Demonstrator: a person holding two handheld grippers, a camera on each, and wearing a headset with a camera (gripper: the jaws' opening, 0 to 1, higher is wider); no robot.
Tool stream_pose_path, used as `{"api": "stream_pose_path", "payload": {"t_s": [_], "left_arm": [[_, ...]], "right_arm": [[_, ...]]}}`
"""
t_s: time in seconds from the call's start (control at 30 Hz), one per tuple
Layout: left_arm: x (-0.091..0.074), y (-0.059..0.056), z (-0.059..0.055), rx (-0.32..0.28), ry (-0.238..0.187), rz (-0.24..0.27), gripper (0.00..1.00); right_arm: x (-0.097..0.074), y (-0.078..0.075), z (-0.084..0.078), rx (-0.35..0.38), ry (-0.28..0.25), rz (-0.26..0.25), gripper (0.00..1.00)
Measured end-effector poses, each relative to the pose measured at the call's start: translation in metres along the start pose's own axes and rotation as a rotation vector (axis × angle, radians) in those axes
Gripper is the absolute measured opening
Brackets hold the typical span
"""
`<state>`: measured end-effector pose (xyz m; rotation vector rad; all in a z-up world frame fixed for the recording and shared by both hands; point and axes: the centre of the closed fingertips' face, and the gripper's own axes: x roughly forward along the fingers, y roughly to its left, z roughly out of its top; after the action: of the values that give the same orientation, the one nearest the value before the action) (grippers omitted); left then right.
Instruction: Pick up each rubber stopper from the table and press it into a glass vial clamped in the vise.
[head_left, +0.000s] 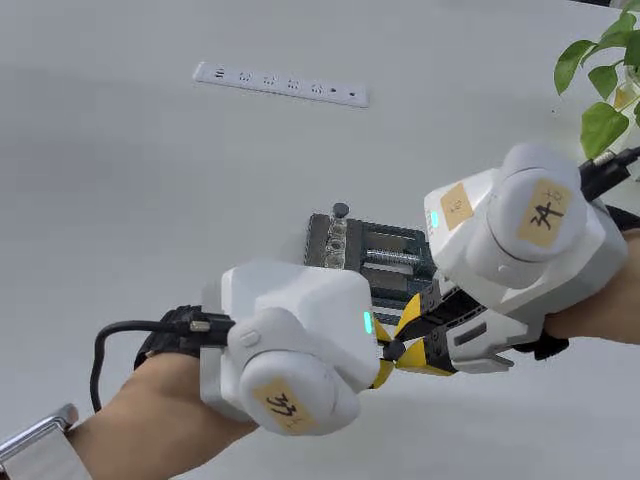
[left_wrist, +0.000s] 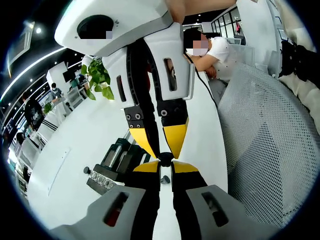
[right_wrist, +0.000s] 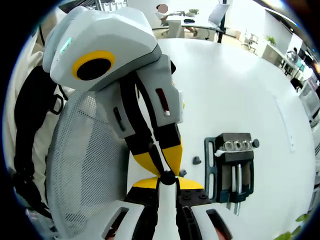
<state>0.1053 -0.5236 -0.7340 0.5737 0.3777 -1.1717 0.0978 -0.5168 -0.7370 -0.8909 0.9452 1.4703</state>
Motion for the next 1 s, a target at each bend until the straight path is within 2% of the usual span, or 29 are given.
{"api": "stream_pose_path", "payload": {"t_s": [0.27,0.37,0.4,0.47,0.57,0.7,0.8,1.0], "left_arm": [[-0.002,0.003,0.001,-0.051,-0.037,0.014,0.04],[-0.002,0.004,-0.002,-0.094,-0.049,0.014,0.04],[-0.002,0.005,-0.002,-0.109,-0.057,0.016,0.04],[-0.004,0.007,0.0,-0.154,-0.082,0.016,0.04],[-0.006,0.008,0.0,-0.189,-0.101,0.015,0.04],[-0.006,0.009,0.0,-0.197,-0.104,0.016,0.04],[-0.007,0.008,0.003,-0.22,-0.12,0.011,0.03],[-0.007,0.007,0.007,-0.224,-0.13,0.011,0.03]], "right_arm": [[-0.003,-0.001,0.001,-0.038,-0.012,-0.002,0.09],[-0.007,-0.007,0.0,-0.049,-0.016,-0.03,0.2],[-0.009,-0.007,-0.001,-0.053,-0.017,-0.031,0.21],[-0.012,-0.009,0.0,-0.047,-0.036,-0.033,0.17],[-0.015,-0.005,0.005,-0.058,-0.073,-0.017,0.16],[-0.017,-0.002,0.01,-0.103,-0.106,-0.015,0.15],[-0.018,0.001,0.011,-0.133,-0.111,-0.012,0.13],[-0.016,0.001,0.009,-0.154,-0.096,-0.013,0.11]]}}
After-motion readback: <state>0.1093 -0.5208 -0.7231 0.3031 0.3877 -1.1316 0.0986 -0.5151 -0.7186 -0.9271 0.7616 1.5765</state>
